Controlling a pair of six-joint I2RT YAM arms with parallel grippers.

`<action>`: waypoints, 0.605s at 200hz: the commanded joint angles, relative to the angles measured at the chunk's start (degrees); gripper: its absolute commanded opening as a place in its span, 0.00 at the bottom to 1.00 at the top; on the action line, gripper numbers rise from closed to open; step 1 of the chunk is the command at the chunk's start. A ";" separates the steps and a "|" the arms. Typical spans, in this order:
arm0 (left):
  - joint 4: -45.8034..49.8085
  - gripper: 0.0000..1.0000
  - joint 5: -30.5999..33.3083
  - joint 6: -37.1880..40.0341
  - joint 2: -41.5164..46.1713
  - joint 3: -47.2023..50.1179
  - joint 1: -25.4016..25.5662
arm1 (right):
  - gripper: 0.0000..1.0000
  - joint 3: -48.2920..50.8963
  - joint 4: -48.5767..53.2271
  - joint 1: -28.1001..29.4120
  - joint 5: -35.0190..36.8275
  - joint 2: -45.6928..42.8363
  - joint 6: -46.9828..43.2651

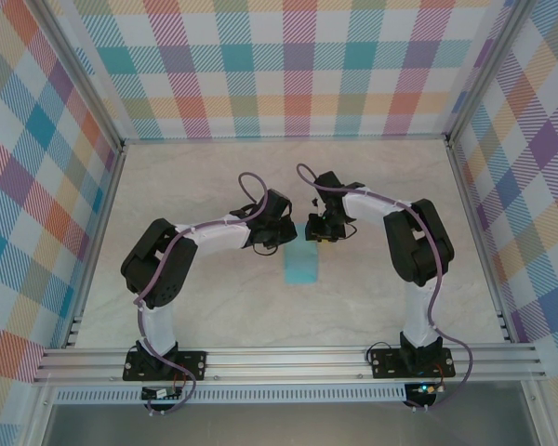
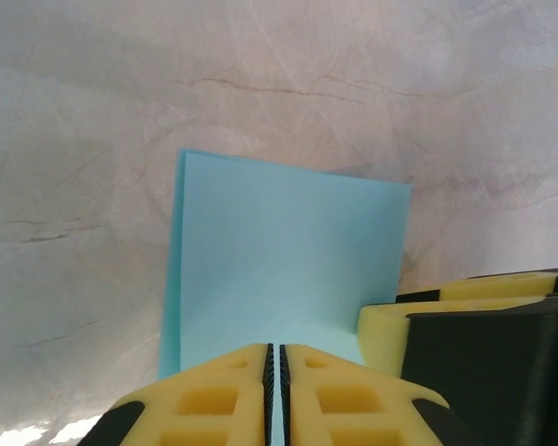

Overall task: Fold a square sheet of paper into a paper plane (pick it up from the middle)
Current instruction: Fold the square sheet of paper in half at the center of the table.

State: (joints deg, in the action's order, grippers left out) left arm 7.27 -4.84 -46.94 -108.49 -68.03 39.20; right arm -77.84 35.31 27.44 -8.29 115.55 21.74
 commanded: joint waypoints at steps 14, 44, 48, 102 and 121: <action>-1.64 0.13 0.56 -0.39 1.64 0.01 -0.56 | 0.34 1.75 0.46 0.33 5.21 6.43 -0.64; -1.55 0.12 -0.16 -0.26 0.62 -0.50 -0.53 | 0.35 1.38 1.04 0.42 6.17 6.83 -0.17; -1.55 0.12 -0.45 -0.20 0.42 -0.56 -0.54 | 0.35 1.36 1.07 0.46 6.18 6.93 -0.09; -1.54 0.10 -3.50 -0.03 -3.35 -2.58 -0.48 | 0.35 0.83 1.85 0.42 6.86 7.72 0.91; -1.48 0.09 -4.20 -0.06 -4.55 -3.07 -0.53 | 0.35 0.69 2.28 0.45 7.19 8.09 1.41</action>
State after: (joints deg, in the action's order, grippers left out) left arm 6.28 -7.27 -46.94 -110.78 -69.17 39.18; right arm -79.64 37.41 27.55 -7.01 116.62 22.20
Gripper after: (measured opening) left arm 0.098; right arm 0.343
